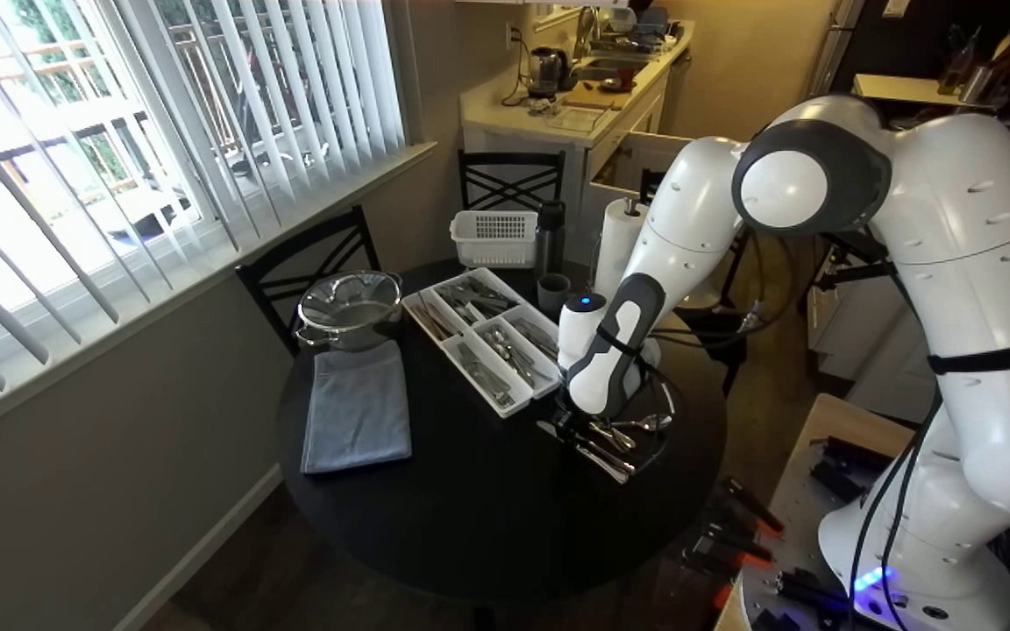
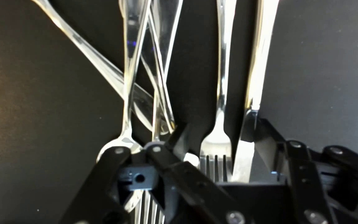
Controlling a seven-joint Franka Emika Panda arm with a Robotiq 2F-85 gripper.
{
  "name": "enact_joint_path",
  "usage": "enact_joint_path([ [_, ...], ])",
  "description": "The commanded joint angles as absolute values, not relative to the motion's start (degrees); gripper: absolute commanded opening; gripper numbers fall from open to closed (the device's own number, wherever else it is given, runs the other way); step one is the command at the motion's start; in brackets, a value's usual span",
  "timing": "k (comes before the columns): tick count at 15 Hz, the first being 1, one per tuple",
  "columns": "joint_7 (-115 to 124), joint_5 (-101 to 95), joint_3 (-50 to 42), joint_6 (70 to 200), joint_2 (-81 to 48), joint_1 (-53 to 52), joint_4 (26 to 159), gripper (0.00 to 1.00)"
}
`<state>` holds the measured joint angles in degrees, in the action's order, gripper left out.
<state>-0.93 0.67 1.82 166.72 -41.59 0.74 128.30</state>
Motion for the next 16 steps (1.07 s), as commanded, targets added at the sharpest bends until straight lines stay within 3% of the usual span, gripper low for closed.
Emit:
enact_joint_path([
  [1,-3.37,-0.93,1.77,166.80,-40.66,1.33,128.91,0.29],
  [5,-3.61,-1.69,1.72,167.01,-40.17,1.10,128.94,0.03],
  [16,-2.78,-2.78,0.97,172.94,-29.56,-0.08,136.41,0.00],
])
